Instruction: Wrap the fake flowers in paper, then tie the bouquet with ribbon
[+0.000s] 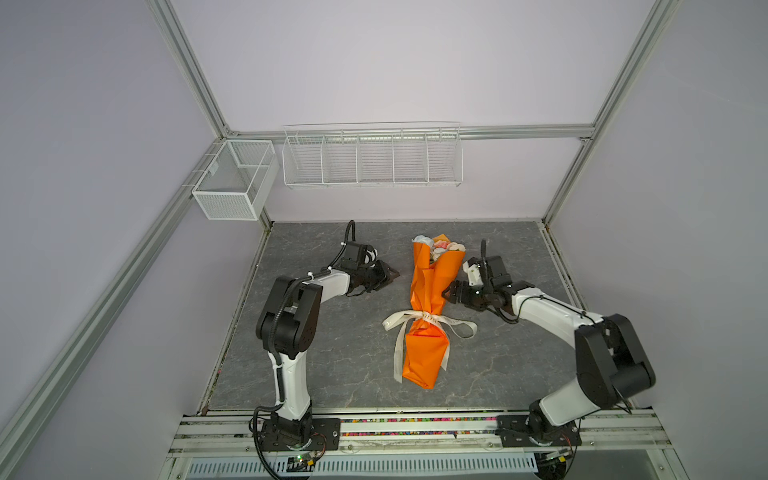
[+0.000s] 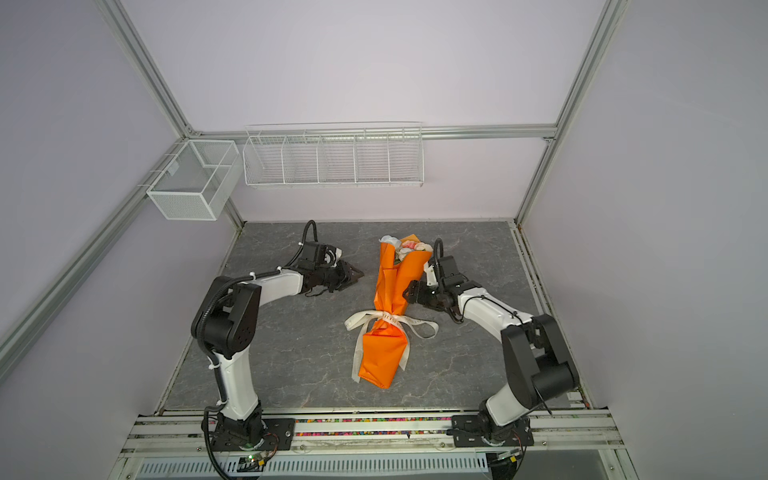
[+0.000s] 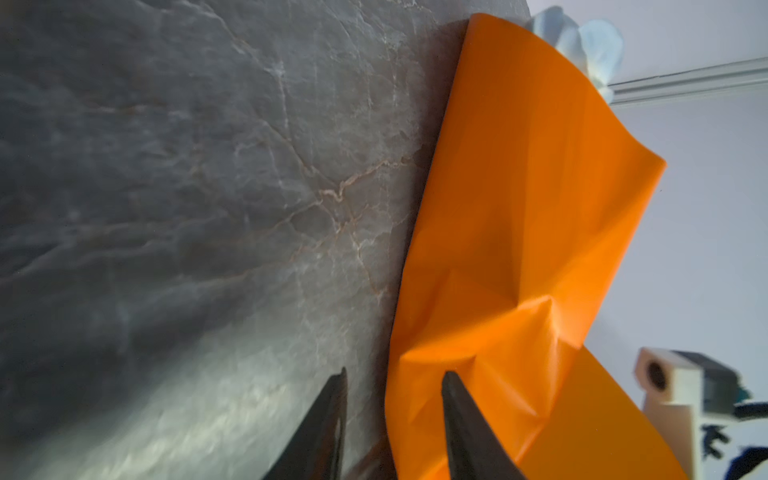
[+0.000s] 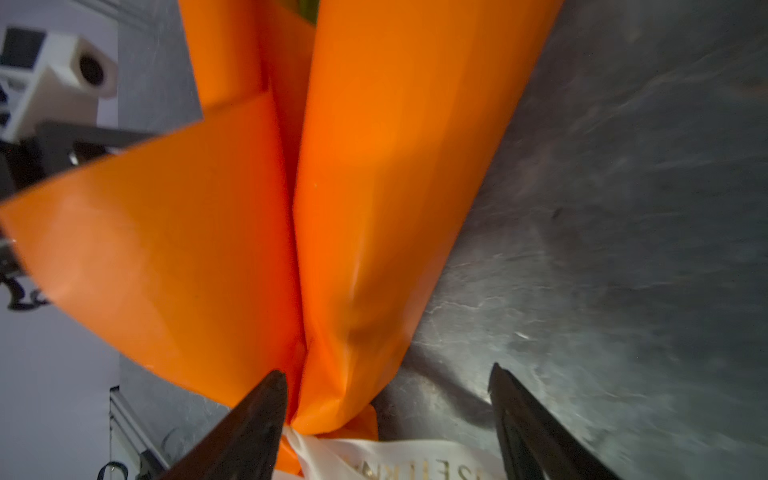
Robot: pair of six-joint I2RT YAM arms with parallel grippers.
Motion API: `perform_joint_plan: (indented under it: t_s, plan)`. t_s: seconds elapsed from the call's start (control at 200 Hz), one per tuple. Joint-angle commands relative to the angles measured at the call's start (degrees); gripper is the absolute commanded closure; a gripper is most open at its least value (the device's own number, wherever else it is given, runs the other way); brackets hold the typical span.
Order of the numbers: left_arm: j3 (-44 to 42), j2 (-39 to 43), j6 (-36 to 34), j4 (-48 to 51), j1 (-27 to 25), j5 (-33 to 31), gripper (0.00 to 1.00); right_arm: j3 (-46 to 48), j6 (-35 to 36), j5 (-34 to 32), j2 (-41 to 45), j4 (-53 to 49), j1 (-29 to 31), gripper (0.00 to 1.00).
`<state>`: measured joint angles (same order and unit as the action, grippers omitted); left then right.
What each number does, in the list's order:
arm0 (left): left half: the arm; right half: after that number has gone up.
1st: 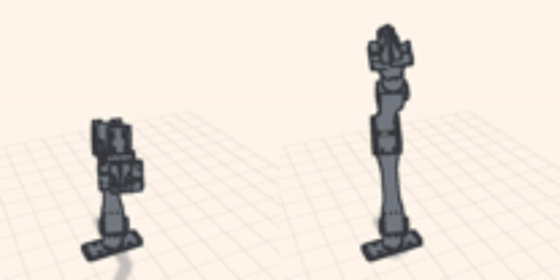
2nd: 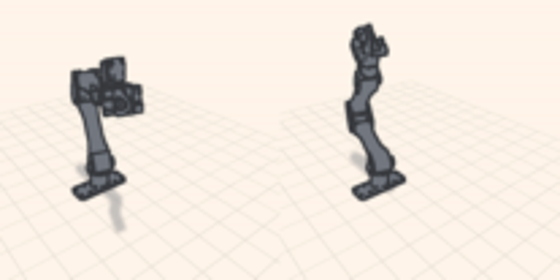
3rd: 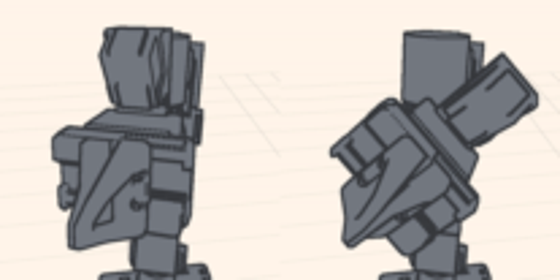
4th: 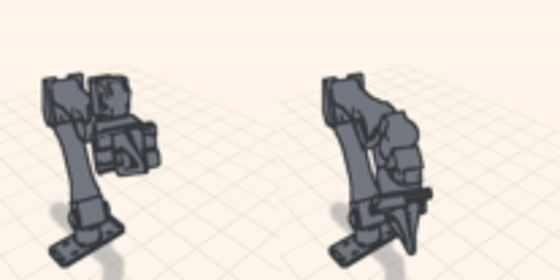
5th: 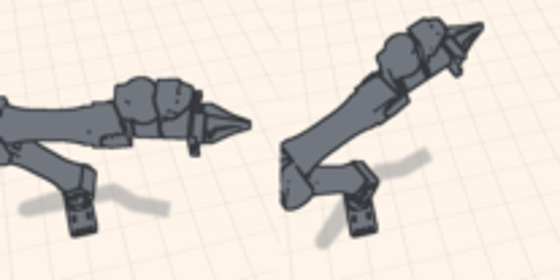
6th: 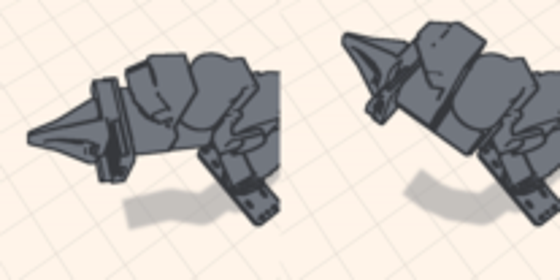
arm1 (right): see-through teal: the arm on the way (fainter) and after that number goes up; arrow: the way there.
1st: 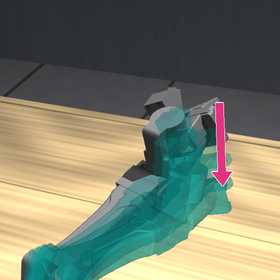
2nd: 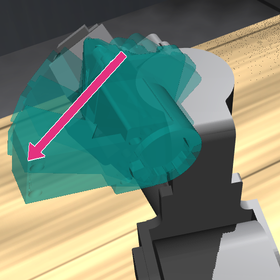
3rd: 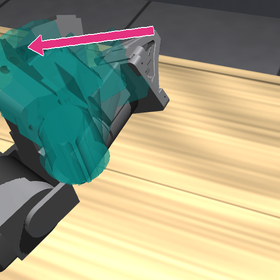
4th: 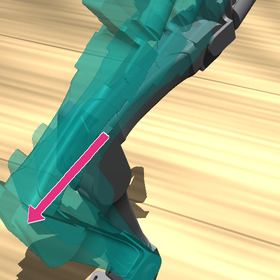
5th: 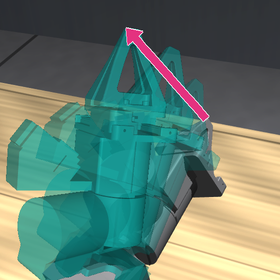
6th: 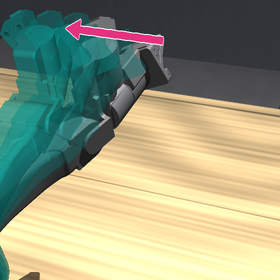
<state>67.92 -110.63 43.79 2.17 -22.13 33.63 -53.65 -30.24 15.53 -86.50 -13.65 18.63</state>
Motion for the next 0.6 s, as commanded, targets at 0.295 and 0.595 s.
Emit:
perform_joint_plan:
  t_s: [0.295,0.595]
  plan:
    - [-4.78,11.41,-4.43,2.39,-0.53,-0.18,0.59,-2.68,-7.87,8.43,-7.2,6.71,0.06,0.23]
    - [-6.46,16.49,-2.25,-0.04,-4.2,3.3,0.56,-7.48,-10.28,5.34,-19.49,11.53,1.6,0.39]
